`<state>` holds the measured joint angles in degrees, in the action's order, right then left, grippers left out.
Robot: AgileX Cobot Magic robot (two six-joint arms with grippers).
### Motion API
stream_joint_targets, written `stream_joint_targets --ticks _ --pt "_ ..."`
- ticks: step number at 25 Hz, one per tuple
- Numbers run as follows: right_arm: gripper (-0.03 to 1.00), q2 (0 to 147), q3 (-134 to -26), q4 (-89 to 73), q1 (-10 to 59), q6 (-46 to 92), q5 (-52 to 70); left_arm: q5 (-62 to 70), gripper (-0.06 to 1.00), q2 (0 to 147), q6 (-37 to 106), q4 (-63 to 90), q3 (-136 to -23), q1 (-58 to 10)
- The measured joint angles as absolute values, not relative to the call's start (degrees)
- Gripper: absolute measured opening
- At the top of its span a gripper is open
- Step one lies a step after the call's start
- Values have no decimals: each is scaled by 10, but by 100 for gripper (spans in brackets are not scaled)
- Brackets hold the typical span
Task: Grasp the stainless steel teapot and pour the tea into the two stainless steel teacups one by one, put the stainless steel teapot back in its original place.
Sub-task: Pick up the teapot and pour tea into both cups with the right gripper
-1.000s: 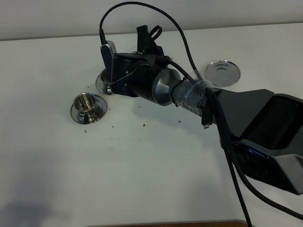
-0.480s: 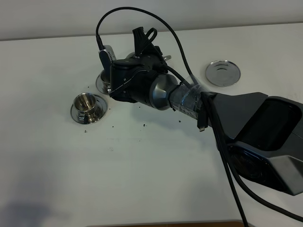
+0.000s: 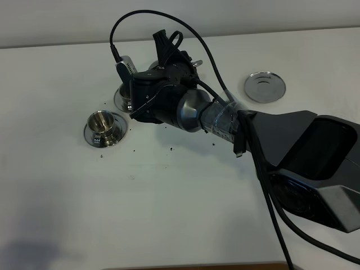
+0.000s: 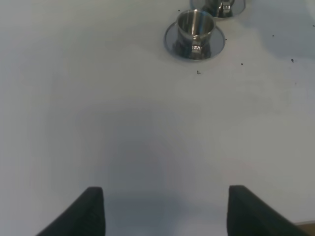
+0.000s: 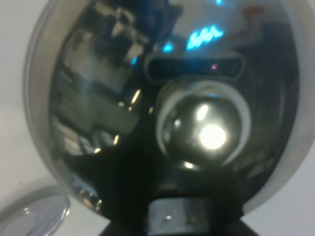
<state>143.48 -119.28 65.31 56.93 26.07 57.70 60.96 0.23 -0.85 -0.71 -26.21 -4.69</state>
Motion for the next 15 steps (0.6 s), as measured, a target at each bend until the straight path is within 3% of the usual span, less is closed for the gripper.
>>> stream_joint_targets --ticks 15 --pt "19 1435 -1193 694 570 275 576 610 59 2 -8 -7 -262 -47"
